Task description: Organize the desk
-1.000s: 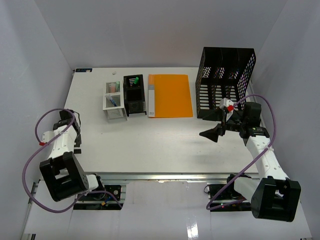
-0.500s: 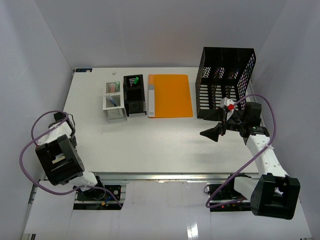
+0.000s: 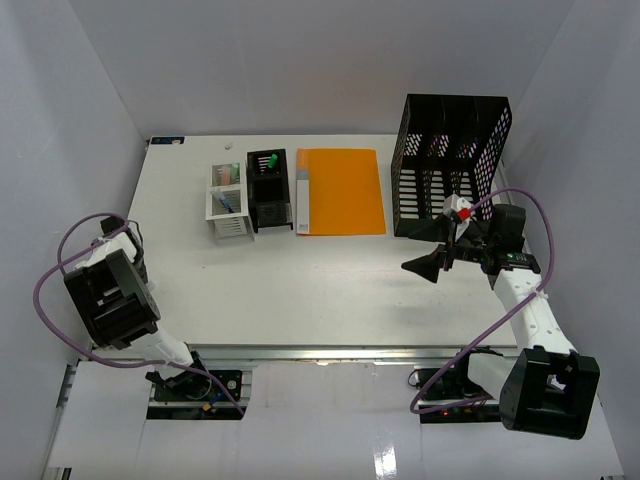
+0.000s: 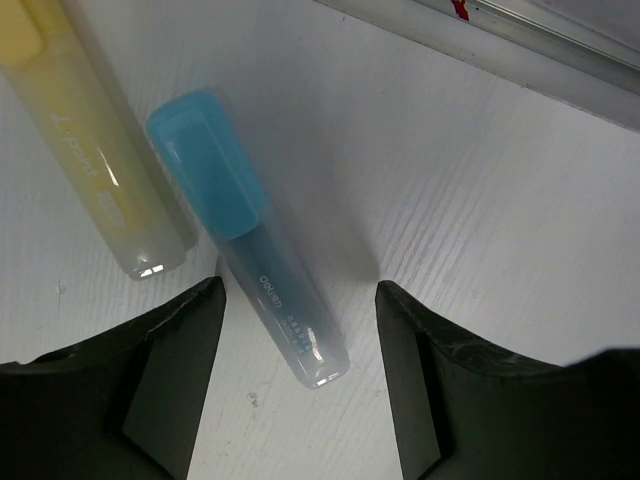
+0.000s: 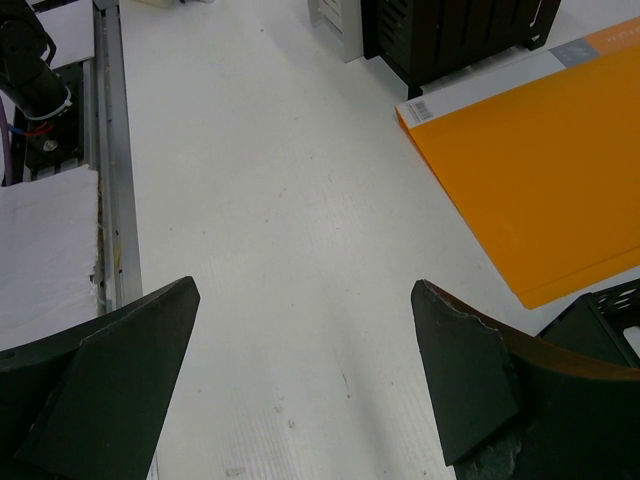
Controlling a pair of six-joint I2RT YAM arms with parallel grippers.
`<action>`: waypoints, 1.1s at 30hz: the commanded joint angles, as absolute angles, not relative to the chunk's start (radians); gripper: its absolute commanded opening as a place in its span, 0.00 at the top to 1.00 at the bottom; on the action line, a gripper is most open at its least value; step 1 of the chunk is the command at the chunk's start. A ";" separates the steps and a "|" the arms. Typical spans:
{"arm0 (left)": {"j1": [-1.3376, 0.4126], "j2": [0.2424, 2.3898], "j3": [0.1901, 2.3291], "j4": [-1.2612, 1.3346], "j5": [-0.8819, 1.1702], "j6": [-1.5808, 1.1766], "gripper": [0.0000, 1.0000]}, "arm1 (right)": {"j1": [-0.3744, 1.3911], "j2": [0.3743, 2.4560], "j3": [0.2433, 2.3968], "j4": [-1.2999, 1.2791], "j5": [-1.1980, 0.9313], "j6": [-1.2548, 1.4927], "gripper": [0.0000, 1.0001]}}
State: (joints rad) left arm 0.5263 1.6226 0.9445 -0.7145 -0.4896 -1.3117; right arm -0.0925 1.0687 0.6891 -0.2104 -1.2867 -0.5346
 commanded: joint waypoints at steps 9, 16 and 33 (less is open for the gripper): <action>0.548 1.664 1.015 -0.659 -0.457 -1.235 0.39 | -0.107 1.076 0.687 -0.209 -1.323 -0.542 0.07; 0.551 1.687 1.003 -0.594 -0.382 -1.178 0.69 | -0.114 1.075 0.689 -0.210 -1.328 -0.538 0.07; 0.343 1.602 0.953 -0.228 -0.015 -0.758 1.00 | -0.121 1.068 0.690 -0.210 -1.336 -0.535 0.07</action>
